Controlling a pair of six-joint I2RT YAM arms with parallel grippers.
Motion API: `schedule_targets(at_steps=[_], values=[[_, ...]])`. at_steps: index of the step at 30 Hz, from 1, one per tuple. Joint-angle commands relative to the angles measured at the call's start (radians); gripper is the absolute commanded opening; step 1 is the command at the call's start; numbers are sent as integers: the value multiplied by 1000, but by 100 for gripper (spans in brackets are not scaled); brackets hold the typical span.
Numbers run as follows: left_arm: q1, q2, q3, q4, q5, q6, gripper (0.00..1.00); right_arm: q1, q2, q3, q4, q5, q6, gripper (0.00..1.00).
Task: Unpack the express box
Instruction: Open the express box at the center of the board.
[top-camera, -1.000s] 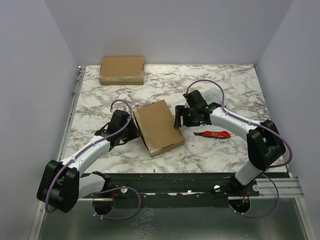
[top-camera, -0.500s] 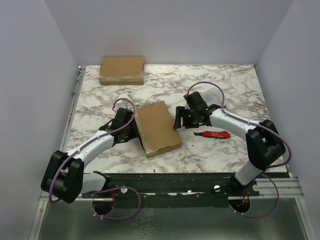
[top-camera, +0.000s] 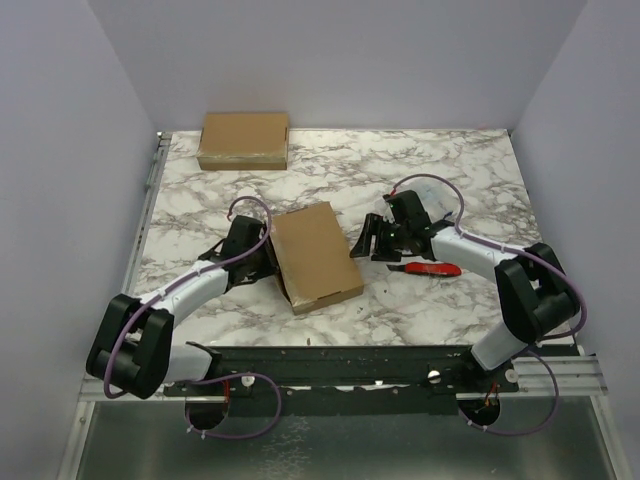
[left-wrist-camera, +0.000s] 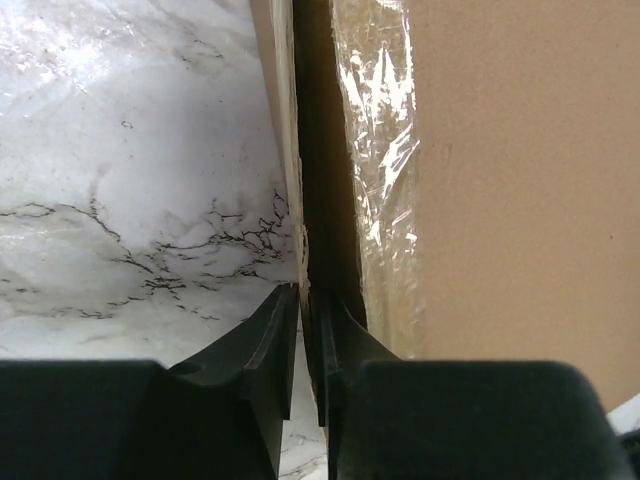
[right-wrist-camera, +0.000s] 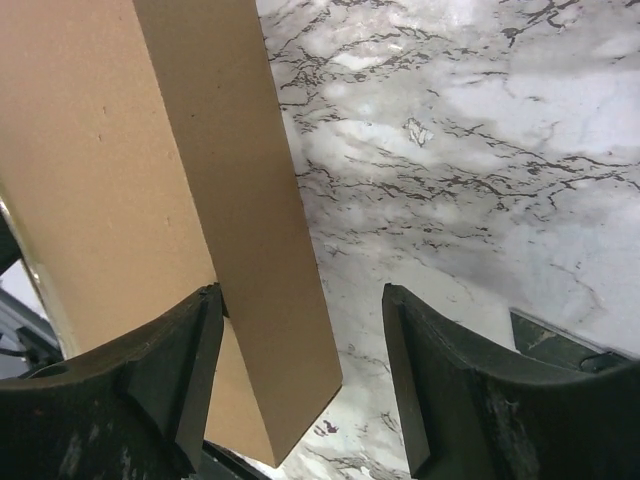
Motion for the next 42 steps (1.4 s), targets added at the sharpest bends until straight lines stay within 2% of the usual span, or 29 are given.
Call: schedule_targets(at_steps=[1, 7, 9, 12, 15, 18, 27, 30, 35, 42], values=[[54, -44, -85, 83, 146, 52, 14, -39, 17, -61, -28, 38, -24, 67], [56, -70, -87, 138, 217, 69, 0, -40, -19, -42, -79, 90, -47, 68], [56, -92, -83, 143, 214, 69, 0, -37, -49, -17, -115, 135, -83, 70], [56, -91, -71, 144, 220, 56, 0, 5, -99, 31, -153, 200, -156, 79], [53, -54, -62, 150, 244, 35, 0, 21, -112, 57, -128, 107, -180, 85], [48, -18, -53, 161, 236, 23, 0, 21, -77, 74, -81, -29, -162, 86], [44, 64, -22, 165, 218, -22, 0, 21, -41, 26, 48, -167, -81, 87], [40, 85, -14, 165, 221, -20, 0, 20, -2, 10, 76, -145, -50, 86], [40, 90, -24, 185, 230, -9, 0, -3, 61, -20, 108, -96, -19, 80], [77, 119, -115, 222, 255, 30, 0, -132, 96, -166, 196, -121, 32, 70]])
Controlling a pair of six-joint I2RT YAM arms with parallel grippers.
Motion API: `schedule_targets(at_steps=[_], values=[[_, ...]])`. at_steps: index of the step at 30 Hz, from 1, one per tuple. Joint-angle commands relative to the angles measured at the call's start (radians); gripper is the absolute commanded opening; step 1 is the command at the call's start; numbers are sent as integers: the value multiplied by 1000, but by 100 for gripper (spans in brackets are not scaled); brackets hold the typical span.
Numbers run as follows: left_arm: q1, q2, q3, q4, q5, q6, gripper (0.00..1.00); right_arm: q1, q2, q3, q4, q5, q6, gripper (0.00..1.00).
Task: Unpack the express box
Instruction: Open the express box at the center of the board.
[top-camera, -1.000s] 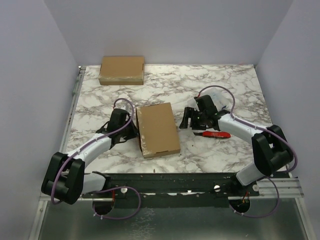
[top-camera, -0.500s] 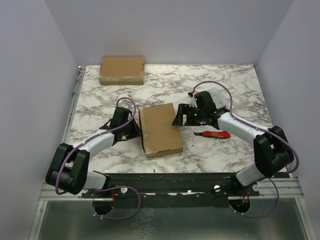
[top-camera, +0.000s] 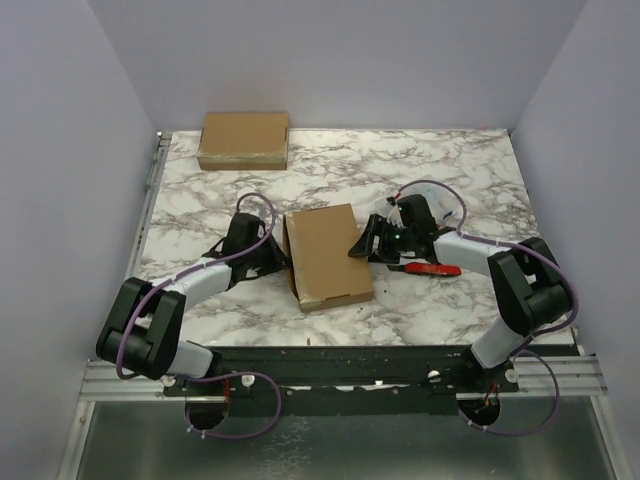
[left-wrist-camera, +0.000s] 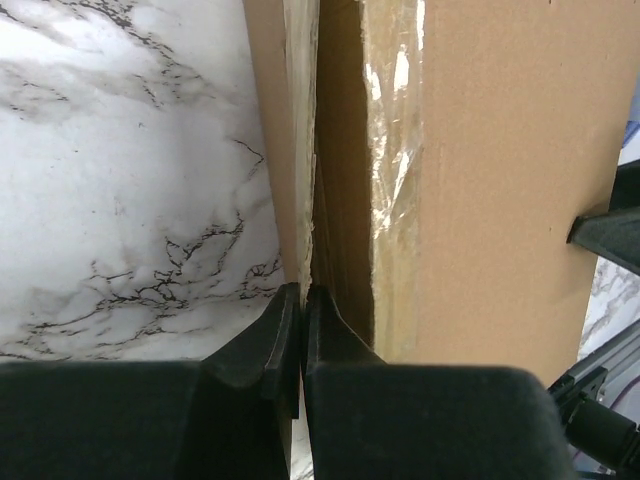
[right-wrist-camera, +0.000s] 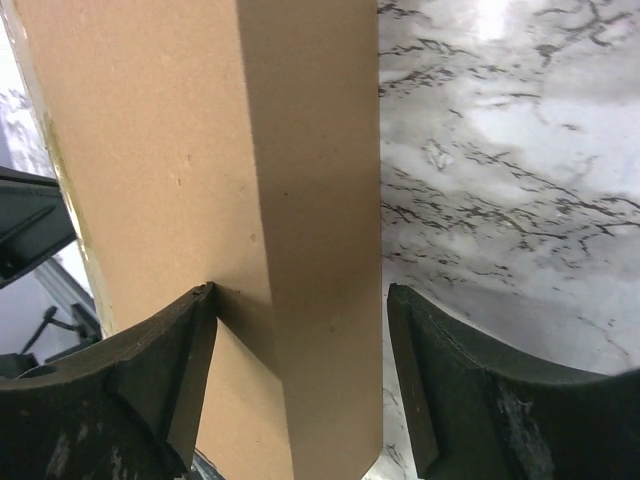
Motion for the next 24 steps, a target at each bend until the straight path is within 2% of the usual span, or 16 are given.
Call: schedule_targets(at_steps=[1, 8, 9, 10, 13, 15, 18, 24], values=[[34, 36, -94, -5, 12, 38, 0, -77, 52, -100, 15, 41, 12, 70], [57, 23, -128, 9, 21, 29, 0, -79, 34, -108, 0, 44, -3, 70], [57, 15, -120, 9, 31, 28, 3, -78, 27, -100, -16, 53, -13, 71], [57, 5, -108, 8, 41, 25, 11, -78, 15, -88, -31, 55, -27, 71], [57, -45, -60, -2, 78, 4, 39, -78, -5, -31, -90, 49, -68, 73], [57, -77, -19, -12, 93, -8, 50, -79, -7, 2, -112, 48, -90, 73], [58, -105, 41, -35, 106, -23, 58, -78, 11, 35, -128, 56, -104, 74], [62, -129, 106, -91, 62, -30, 60, -79, 31, 78, -146, 68, -118, 74]])
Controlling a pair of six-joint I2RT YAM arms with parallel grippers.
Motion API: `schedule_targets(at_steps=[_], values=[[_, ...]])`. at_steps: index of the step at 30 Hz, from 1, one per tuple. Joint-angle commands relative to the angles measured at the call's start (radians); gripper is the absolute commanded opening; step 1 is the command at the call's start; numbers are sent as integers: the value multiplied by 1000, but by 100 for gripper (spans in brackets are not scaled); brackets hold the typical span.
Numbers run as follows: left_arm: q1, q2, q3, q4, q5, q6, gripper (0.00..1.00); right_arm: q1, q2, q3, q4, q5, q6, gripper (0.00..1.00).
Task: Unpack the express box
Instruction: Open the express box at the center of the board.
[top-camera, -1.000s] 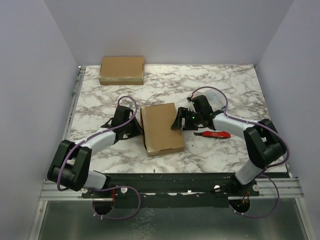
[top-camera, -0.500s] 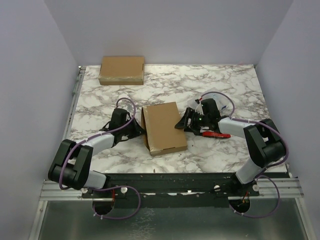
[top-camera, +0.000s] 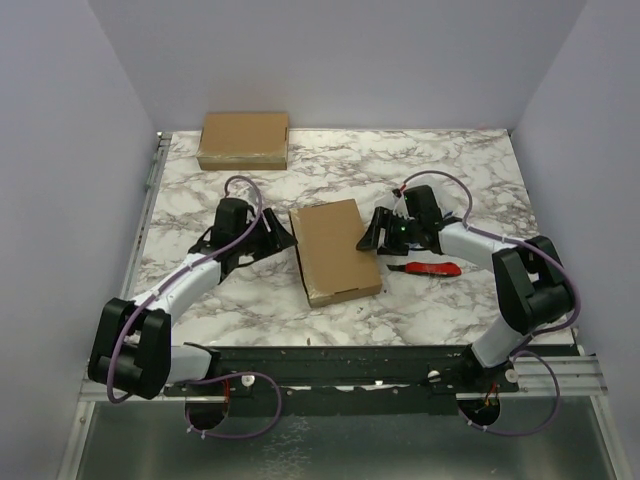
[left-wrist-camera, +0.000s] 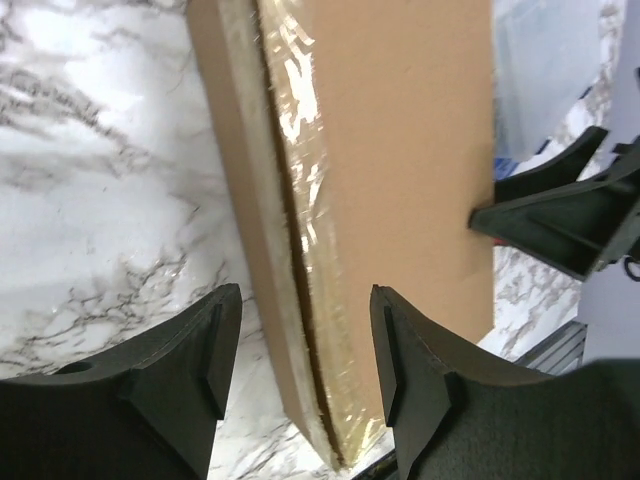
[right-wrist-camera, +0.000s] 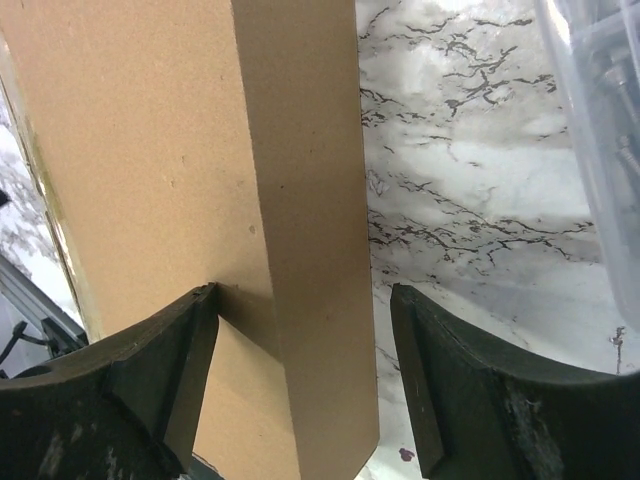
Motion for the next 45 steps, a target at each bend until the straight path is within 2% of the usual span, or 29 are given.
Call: schedule_targets(at_steps=[1, 6, 13, 16, 22, 31, 38, 42, 45], values=[[10, -26, 55, -55, -31, -3, 60, -7, 28, 43, -82, 78, -52, 74], [18, 101, 160, -56, -73, 31, 56, -7, 45, 130, -119, 70, -72, 75], [21, 250, 272, -52, -137, 102, 50, -7, 105, 262, -154, 82, -100, 87], [21, 300, 295, -51, -136, 114, 45, -8, 147, 326, -156, 50, -100, 88], [22, 351, 322, -39, -140, 128, 42, -13, 257, 434, -168, 7, -118, 84], [26, 381, 302, -41, -191, 116, 39, -35, 343, 487, -159, 9, -91, 76], [69, 416, 226, -48, -237, 82, 29, -64, 357, 414, -131, 67, -26, 69], [100, 402, 187, -44, -242, 87, 28, -71, 362, 386, -121, 73, -22, 68], [108, 387, 184, -10, -170, 85, 31, -70, 364, 389, -113, 48, -39, 68]])
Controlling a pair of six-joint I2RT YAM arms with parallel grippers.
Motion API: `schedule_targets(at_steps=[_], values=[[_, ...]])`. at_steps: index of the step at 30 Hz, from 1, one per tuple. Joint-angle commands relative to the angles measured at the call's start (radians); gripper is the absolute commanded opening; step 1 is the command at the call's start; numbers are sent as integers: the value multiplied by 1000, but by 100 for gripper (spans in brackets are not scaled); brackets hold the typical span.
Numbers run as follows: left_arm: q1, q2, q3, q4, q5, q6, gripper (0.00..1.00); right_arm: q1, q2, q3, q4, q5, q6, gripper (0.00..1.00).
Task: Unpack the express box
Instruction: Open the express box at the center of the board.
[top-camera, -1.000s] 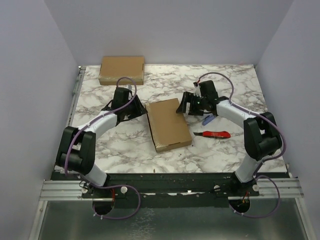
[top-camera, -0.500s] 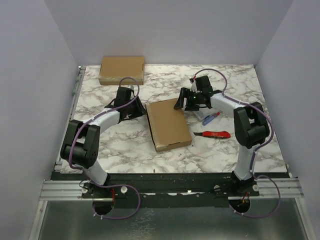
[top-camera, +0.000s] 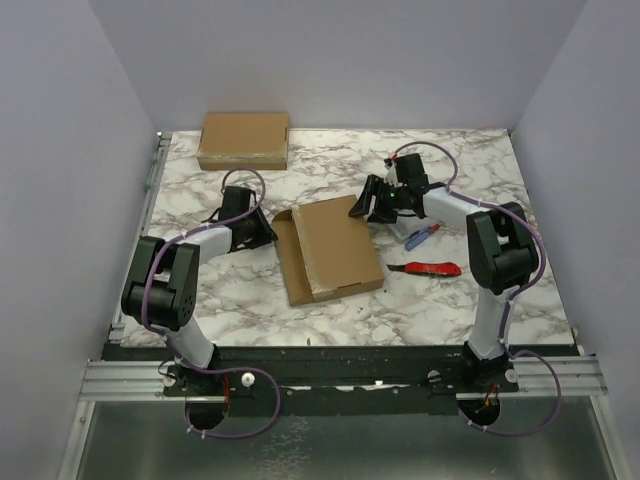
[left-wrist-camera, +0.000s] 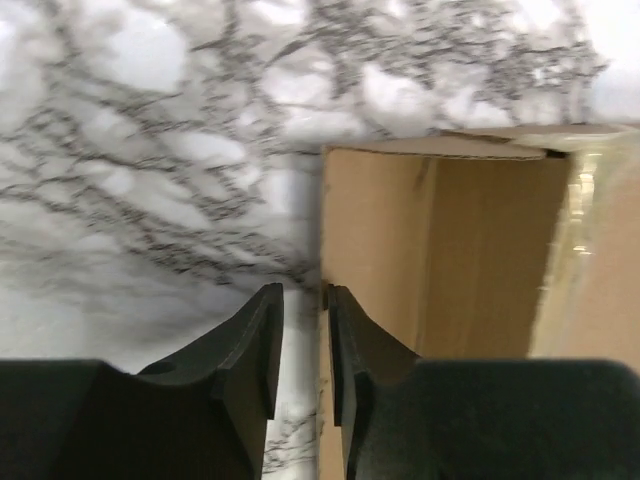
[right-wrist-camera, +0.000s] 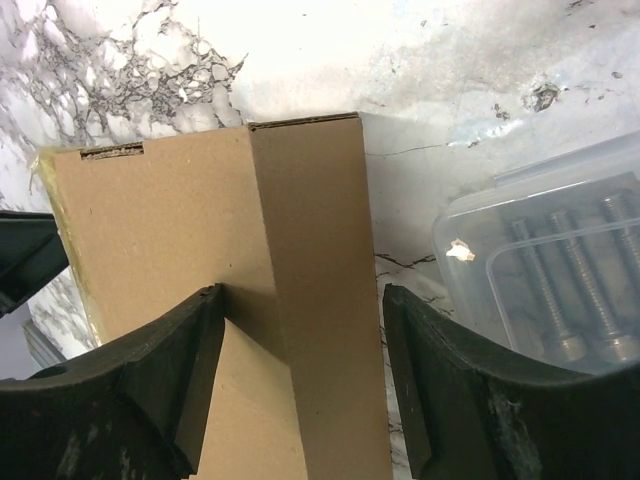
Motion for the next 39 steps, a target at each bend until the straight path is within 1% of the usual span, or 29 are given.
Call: schedule_targets(at_steps=[1, 4, 7, 10, 13, 16, 19, 22, 28, 31, 34, 37, 39], values=[[23, 7, -19, -15, 41, 11, 34, -22, 36, -28, -26, 47, -28, 68], [23, -30, 1, -7, 127, 17, 45, -20, 27, 1, -45, 15, -41, 71], [23, -117, -15, -19, 151, 25, 52, -19, -26, 9, -75, 37, -59, 77], [23, -195, -55, -64, 166, 37, 55, -20, -90, 9, -126, 84, -91, 82], [22, -246, -137, -68, 241, 14, 57, -14, -142, -8, -170, 113, -129, 84], [20, -295, -213, -47, 294, 5, 60, -5, -172, -49, -176, 78, -146, 85], [17, -331, -261, -31, 290, -13, 61, -3, -213, -120, -133, 45, -121, 85], [17, -318, -294, 16, 303, -34, 61, -4, -231, -176, -103, 22, -114, 84], [15, -203, -371, 226, 362, -104, 53, -3, -219, -217, -76, -17, -97, 83], [10, -151, -401, 338, 391, -157, 45, -4, -219, -227, -65, -32, -88, 82], [-5, -119, -410, 395, 389, -181, 39, -3, -215, -232, -52, -59, -82, 82], [-11, -106, -410, 408, 376, -175, 26, -3, -216, -232, -51, -62, -78, 82], [-10, -132, -406, 389, 363, -157, 16, -1, -226, -225, -71, -25, -87, 82]])
